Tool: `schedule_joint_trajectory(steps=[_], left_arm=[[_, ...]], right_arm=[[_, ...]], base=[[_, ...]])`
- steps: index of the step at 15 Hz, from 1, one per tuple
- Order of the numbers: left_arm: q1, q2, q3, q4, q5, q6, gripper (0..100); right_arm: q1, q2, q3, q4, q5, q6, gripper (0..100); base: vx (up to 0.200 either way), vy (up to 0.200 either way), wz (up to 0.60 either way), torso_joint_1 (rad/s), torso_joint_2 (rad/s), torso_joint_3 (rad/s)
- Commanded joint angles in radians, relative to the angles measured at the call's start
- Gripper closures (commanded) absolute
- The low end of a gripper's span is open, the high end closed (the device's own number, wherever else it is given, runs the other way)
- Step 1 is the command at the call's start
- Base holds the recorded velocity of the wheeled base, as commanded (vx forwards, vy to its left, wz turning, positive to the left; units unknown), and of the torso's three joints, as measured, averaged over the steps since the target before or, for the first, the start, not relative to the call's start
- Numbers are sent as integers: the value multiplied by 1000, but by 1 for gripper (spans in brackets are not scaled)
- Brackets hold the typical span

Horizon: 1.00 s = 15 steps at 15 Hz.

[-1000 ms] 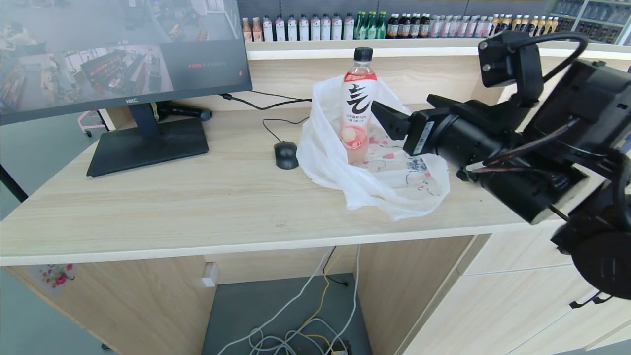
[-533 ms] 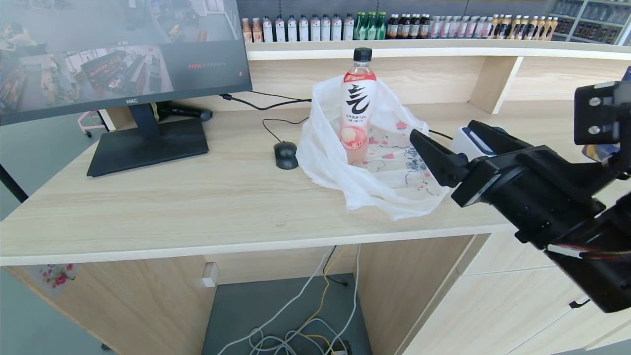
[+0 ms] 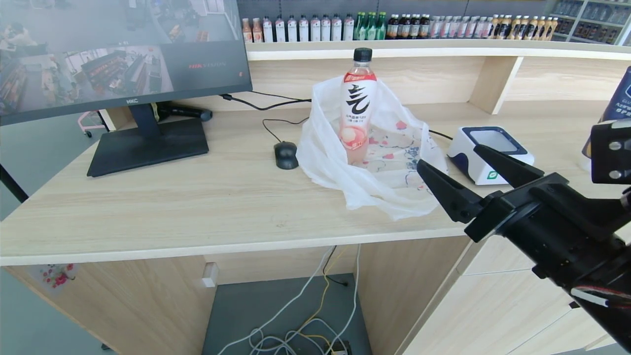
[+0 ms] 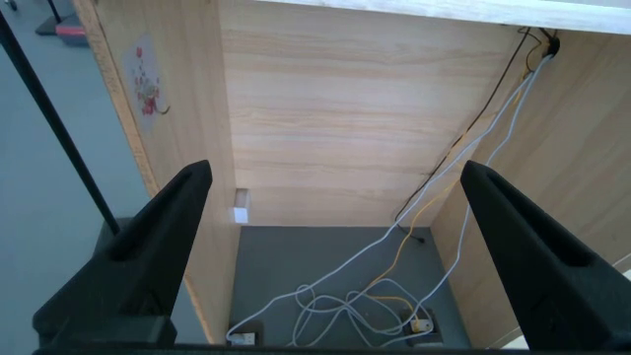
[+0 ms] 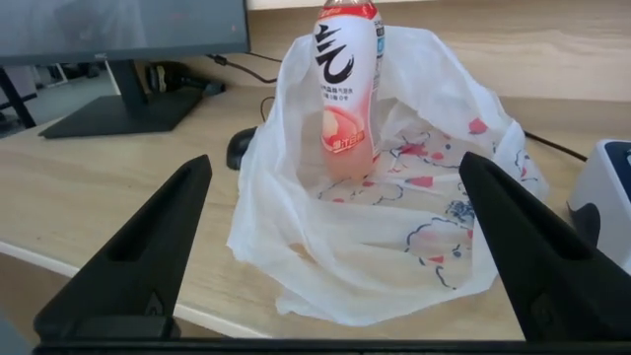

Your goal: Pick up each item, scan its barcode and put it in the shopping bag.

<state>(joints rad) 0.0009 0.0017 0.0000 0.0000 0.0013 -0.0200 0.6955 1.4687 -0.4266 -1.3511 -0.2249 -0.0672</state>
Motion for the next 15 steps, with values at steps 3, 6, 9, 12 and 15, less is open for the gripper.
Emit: schedule_joint_trajectory(steps=[3,6,9,12,15], left_arm=[[1,0,0,0,0,0,0],[1,0,0,0,0,0,0],[1,0,0,0,0,0,0],[1,0,0,0,0,-1,0],[1,0,0,-2,0,-3,0]], right_arm=[[-1,-2,8,0,1,0,0],[-1,-1,6,-2,1,0,0],[-2,-1,8,-5,2,0,0],[-2,1,-18,4,4,0,0],[-1,1,-21,21,-2,-8,0]], base=[[-133,0,0,11,5,-2],[0,0,0,0,0,0],[0,-200,0,7,9,1],[0,-200,0,9,7,2],[0,-200,0,-1,1,4]])
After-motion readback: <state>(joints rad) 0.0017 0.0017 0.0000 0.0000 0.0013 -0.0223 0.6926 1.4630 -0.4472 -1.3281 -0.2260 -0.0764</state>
